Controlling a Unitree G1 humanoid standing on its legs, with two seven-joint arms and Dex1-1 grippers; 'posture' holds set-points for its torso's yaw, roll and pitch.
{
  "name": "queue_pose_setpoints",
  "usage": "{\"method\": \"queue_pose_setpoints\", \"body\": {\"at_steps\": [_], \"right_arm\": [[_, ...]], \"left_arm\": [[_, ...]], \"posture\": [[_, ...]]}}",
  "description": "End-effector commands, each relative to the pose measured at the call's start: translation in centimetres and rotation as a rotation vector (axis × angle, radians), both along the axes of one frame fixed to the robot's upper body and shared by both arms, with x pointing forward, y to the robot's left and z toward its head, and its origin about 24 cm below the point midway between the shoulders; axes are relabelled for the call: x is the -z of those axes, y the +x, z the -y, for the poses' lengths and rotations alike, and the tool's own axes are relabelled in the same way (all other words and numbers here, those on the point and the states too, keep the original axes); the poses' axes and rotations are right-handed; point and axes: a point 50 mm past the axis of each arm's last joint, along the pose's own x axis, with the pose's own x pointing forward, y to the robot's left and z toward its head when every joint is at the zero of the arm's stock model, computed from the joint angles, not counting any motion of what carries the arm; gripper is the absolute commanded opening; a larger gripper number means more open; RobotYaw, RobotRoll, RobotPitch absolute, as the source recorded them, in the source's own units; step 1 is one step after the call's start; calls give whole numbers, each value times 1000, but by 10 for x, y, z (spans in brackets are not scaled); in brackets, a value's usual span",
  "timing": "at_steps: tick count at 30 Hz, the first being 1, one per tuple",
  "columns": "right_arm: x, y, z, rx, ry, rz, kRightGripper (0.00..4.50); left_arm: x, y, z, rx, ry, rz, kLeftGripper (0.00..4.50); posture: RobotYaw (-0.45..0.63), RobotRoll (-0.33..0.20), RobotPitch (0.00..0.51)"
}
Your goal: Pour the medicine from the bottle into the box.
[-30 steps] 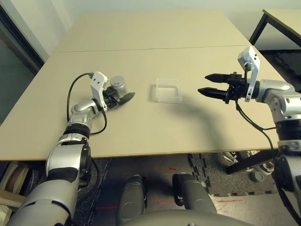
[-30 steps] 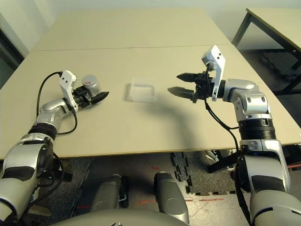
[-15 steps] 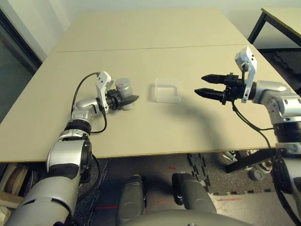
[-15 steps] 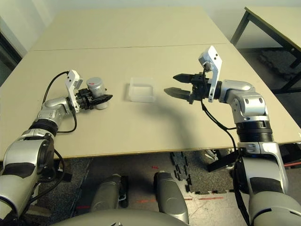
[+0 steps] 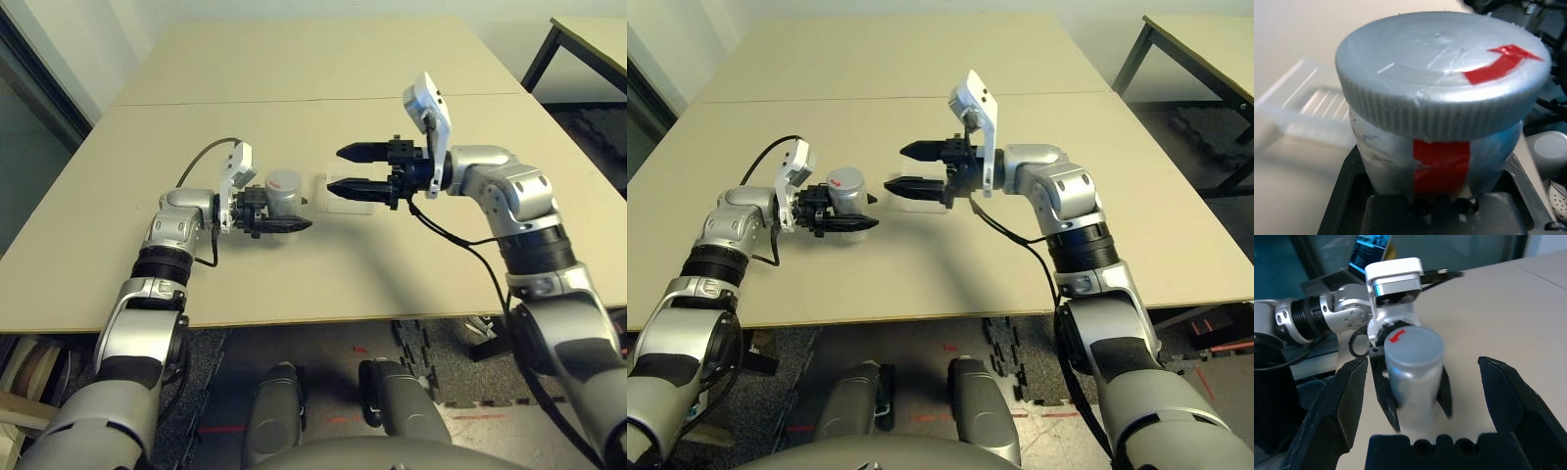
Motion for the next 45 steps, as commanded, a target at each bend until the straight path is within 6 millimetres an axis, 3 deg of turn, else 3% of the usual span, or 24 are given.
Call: {"method": "queue_pose_setpoints", "body": {"at_steps": [1,20,26,45], "right_arm": [[-1,-4,-11,-42,3,2,4500],[10,-7,-23,-70,8,-27,4500],[12,-9,-23,-103,-2,-35,2575],[7,-23,-23,-545,-18,-121,2573]], "left_arm": [[1,-4,9,46,1,-10,2625],[-7,-5,26,82,-45,12,2625],[-12,-5,27,86,-69,21,2625],[-29,-26,35,242,-95,-9,2625]], "posture": [[-94,0,104],[-88,0,102],[-80,0,90],[-24,0,70]]}}
